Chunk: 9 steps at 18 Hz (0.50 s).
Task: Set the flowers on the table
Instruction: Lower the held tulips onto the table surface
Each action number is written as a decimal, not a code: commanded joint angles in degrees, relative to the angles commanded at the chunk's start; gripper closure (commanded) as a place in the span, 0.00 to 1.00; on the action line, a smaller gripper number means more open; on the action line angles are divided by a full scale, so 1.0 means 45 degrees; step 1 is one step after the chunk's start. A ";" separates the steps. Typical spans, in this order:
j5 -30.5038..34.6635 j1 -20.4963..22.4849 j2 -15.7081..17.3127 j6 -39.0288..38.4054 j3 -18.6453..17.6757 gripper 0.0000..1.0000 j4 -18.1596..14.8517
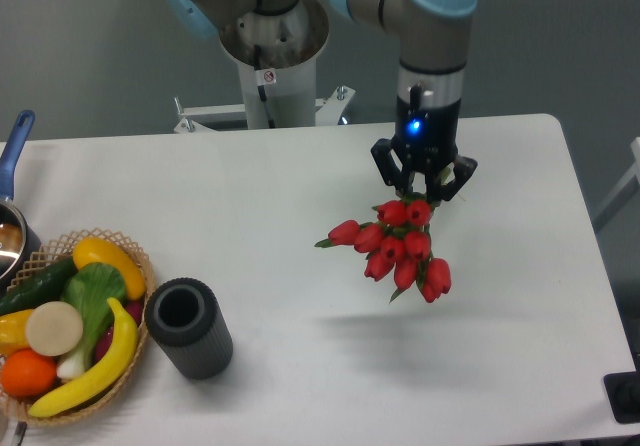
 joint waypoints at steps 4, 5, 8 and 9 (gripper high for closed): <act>0.1039 -0.0685 -0.1075 0.0000 0.0234 0.64 0.0019; 0.1040 -0.0802 -0.1231 -0.0019 0.0254 0.64 0.0019; 0.1369 -0.0822 -0.1583 0.0000 0.0234 0.64 -0.0020; 0.1720 -0.0842 -0.1681 0.0000 0.0215 0.64 -0.0039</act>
